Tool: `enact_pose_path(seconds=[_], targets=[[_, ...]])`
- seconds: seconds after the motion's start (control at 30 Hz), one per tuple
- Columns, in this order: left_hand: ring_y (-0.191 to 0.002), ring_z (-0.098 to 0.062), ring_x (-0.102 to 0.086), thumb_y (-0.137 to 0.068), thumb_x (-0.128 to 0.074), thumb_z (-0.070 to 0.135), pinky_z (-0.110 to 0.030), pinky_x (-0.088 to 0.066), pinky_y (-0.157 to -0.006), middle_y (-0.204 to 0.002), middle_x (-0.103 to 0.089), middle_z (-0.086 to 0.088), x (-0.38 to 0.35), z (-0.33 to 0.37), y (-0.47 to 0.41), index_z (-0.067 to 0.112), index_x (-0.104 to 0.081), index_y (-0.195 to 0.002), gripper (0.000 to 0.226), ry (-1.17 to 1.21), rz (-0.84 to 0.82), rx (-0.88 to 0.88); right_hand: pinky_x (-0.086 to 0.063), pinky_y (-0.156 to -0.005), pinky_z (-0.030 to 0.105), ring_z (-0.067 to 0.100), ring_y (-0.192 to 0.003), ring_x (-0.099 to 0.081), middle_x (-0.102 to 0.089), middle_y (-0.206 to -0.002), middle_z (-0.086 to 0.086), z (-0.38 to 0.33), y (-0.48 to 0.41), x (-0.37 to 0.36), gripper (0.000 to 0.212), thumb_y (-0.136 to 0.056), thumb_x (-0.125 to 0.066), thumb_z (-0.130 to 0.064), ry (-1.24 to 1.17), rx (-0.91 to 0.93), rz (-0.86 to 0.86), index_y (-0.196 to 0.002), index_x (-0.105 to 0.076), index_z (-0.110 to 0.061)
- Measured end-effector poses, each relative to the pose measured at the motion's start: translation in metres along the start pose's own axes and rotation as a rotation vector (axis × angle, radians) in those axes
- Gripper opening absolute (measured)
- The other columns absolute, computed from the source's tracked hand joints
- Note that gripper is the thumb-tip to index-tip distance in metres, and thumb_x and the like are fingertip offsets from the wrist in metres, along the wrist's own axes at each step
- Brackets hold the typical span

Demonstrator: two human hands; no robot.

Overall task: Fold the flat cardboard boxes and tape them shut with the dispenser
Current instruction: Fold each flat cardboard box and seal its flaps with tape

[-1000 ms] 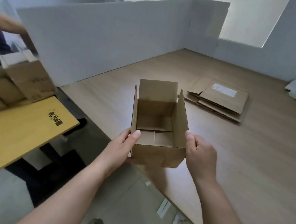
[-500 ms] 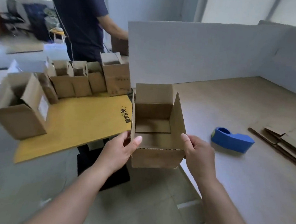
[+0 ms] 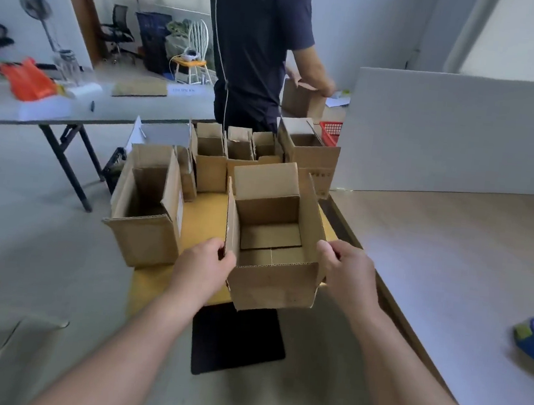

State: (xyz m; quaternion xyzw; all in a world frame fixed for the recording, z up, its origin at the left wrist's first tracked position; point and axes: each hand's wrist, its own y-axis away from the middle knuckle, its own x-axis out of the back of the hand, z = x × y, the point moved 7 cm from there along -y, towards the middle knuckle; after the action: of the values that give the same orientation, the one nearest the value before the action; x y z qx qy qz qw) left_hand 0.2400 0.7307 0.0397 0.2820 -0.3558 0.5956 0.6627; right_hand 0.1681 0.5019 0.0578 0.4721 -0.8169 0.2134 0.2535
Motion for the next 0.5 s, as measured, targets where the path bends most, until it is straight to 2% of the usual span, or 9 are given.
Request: enact_pose_path(seconds=[0.13, 0.2, 0.27, 0.37, 0.5], targets=[[-0.062, -0.020, -0.046, -0.094, -0.044, 0.027, -0.027, -0.029, -0.048, -0.065, -0.049, 0.001, -0.001, -0.030, -0.026, 0.014, -0.044, -0.073, 0.025, -0.149, -0.040, 0.034, -0.049, -0.066, 0.020, 0.013, -0.076, -0.059, -0.065, -0.085, 0.001, 0.006, -0.020, -0.052, 0.024, -0.098, -0.050, -0.028, 0.074, -0.068, -0.146, -0.096, -0.068, -0.013], [-0.072, -0.022, -0.054, -0.094, -0.043, 0.029, -0.026, -0.032, -0.051, -0.071, -0.053, 0.002, -0.010, -0.048, -0.034, 0.018, -0.046, -0.074, 0.024, -0.215, -0.104, 0.064, -0.052, -0.072, 0.027, 0.016, -0.079, -0.058, -0.063, -0.086, 0.003, 0.014, -0.023, -0.073, 0.025, -0.099, -0.049, -0.027, 0.136, -0.093, -0.206, -0.095, -0.067, -0.012], [-0.081, -0.025, -0.058, -0.094, -0.043, 0.031, -0.026, -0.035, -0.056, -0.077, -0.055, 0.003, -0.018, -0.061, -0.039, 0.020, -0.049, -0.078, 0.020, -0.256, -0.141, 0.082, -0.053, -0.075, 0.029, 0.015, -0.079, -0.056, -0.063, -0.089, 0.004, 0.021, -0.023, -0.085, 0.026, -0.099, -0.048, -0.026, 0.160, -0.112, -0.214, -0.095, -0.068, -0.010], [-0.078, -0.024, -0.053, -0.096, -0.042, 0.030, -0.028, -0.036, -0.058, -0.078, -0.053, 0.003, -0.021, -0.068, -0.048, 0.020, -0.048, -0.082, 0.019, -0.282, -0.120, 0.101, -0.052, -0.070, 0.028, 0.017, -0.077, -0.057, -0.064, -0.089, 0.005, 0.023, -0.036, -0.092, 0.026, -0.100, -0.046, -0.025, 0.167, -0.095, -0.189, -0.095, -0.067, -0.011], [-0.078, -0.025, -0.053, -0.098, -0.038, 0.028, -0.029, -0.037, -0.061, -0.081, -0.055, 0.002, -0.019, -0.064, -0.066, 0.019, -0.046, -0.081, 0.021, -0.344, -0.111, 0.118, -0.051, -0.063, 0.030, 0.020, -0.072, -0.062, -0.066, -0.081, 0.005, 0.019, -0.063, -0.104, 0.027, -0.099, -0.046, -0.026, 0.192, -0.050, -0.237, -0.089, -0.067, -0.012]])
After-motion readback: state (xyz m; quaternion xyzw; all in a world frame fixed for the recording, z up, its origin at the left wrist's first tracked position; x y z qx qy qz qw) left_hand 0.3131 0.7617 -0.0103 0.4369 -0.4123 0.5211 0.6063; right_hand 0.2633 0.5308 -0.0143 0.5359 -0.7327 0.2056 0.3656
